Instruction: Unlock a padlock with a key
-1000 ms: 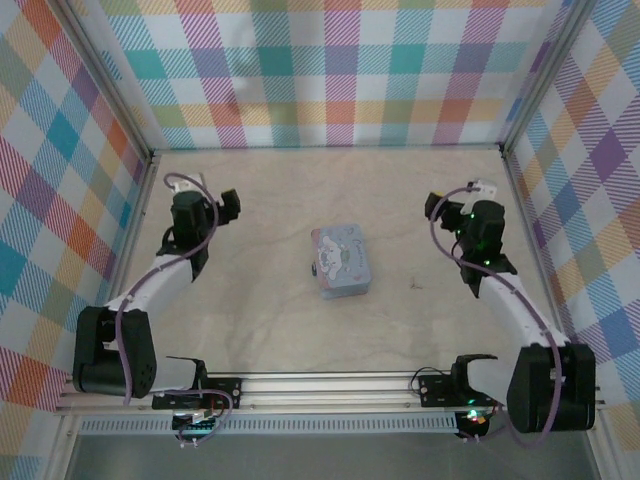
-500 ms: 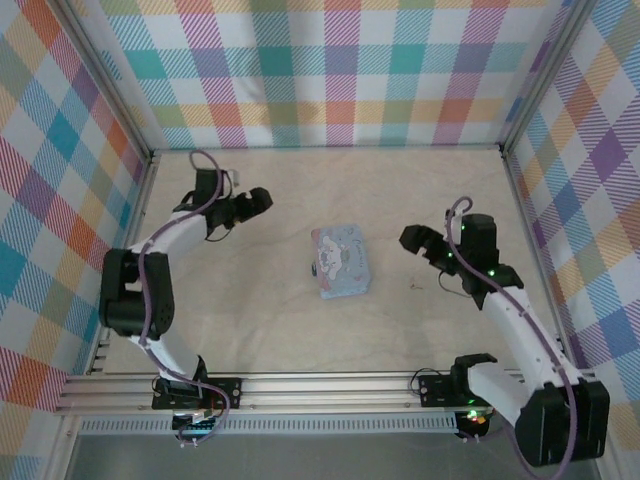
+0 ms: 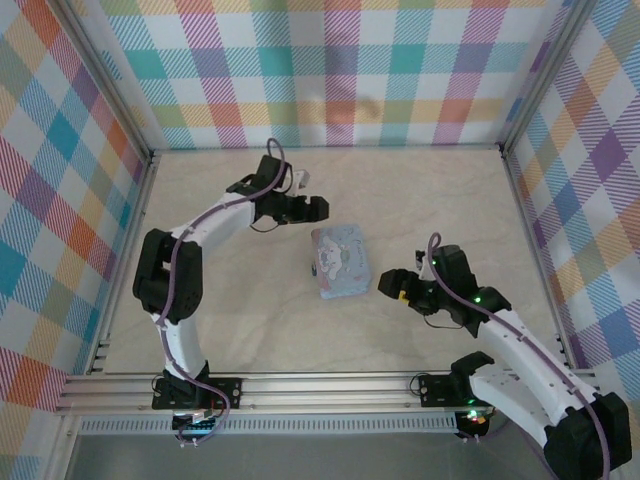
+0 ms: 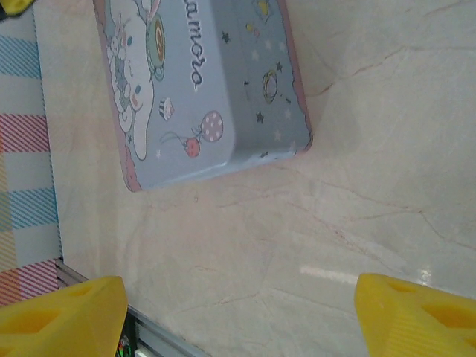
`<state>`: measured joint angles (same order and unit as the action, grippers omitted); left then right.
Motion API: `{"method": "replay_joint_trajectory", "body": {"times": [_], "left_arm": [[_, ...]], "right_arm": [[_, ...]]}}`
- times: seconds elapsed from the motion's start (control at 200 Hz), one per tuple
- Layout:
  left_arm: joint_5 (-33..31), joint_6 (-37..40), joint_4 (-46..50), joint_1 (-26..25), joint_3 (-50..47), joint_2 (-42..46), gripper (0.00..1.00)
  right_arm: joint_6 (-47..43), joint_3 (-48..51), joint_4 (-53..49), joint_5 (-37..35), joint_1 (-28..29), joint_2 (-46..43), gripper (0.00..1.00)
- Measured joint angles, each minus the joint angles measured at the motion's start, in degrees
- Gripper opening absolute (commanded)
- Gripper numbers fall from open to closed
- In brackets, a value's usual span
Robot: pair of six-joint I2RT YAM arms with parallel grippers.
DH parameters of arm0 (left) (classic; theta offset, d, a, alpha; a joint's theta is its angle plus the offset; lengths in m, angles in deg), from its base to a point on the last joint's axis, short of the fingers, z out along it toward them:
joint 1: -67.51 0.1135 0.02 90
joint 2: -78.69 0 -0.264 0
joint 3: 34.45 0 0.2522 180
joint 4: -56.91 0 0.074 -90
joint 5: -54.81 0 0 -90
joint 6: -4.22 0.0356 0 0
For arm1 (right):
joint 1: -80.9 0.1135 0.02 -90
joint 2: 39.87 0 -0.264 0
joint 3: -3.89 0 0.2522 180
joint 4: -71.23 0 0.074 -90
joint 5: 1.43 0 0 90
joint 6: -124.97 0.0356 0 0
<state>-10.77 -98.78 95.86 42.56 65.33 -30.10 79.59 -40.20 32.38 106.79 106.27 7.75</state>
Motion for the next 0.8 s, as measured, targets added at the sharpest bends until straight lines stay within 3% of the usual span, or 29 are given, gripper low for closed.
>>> {"method": "replay_joint_trajectory", "body": {"times": [0.16, 0.505, 0.8], "left_arm": [[-0.1, 2.8, 3.9, -1.2, 4.2, -2.3, 0.98], [0.6, 6.9, 11.6, -1.9, 18.5, -12.2, 0.96], [2.2, 7.7, 15.1, -3.8, 18.5, -15.0, 0.94]], "right_arm": [[1.5, 0.0, 0.1, -0.4, 2.4, 0.5, 0.89], [5.2, 0.6, 7.6, -0.4, 8.7, 9.0, 0.89], [8.1, 1.5, 16.7, 0.1, 10.5, 18.4, 0.86]]}}
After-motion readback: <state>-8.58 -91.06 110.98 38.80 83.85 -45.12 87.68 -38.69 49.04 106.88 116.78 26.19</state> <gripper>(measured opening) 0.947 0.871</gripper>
